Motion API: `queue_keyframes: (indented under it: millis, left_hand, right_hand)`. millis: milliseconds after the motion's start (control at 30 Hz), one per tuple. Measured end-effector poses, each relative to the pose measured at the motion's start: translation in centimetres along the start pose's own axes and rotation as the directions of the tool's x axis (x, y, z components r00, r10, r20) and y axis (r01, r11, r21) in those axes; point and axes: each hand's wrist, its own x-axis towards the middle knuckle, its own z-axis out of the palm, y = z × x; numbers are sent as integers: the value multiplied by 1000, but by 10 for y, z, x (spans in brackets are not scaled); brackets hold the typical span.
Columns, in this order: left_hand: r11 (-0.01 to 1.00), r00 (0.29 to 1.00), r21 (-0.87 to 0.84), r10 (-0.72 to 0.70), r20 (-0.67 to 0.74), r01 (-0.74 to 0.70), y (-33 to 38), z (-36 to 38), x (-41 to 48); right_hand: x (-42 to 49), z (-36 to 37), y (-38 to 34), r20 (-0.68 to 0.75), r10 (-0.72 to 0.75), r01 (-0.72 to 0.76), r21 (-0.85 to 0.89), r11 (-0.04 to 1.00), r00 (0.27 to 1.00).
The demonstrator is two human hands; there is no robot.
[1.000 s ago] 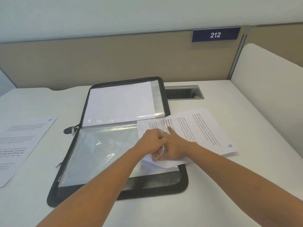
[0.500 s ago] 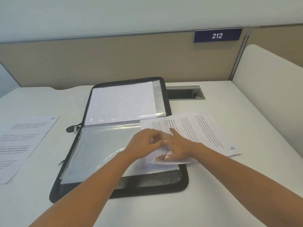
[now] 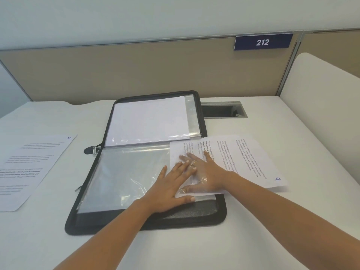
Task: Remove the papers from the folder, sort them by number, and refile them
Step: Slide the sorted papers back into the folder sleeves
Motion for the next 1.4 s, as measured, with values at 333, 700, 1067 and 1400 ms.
queue_keyframes:
  millis: [333, 700, 1067, 1400]
  left_hand:
    - [840, 987, -537, -141, -73, 80, -1, -5, 2]
    - [998, 999, -52, -22, 50, 25, -10, 2, 2]
    - [999, 996, -33, -35, 80, 37, -2, -1, 1]
    - [989, 995, -109, -99, 23, 101, -1, 0, 1]
  right_hand:
    - [-4, -12, 21, -205, 101, -35, 305, 952, 974]
    - [-7, 3, 15, -104, 96, -77, 171, 982, 990]
    - [-16, 0, 16, -252, 304, -201, 365, 909, 918]
    - [-17, 1, 10, -424, 610, -435, 441, 785, 670]
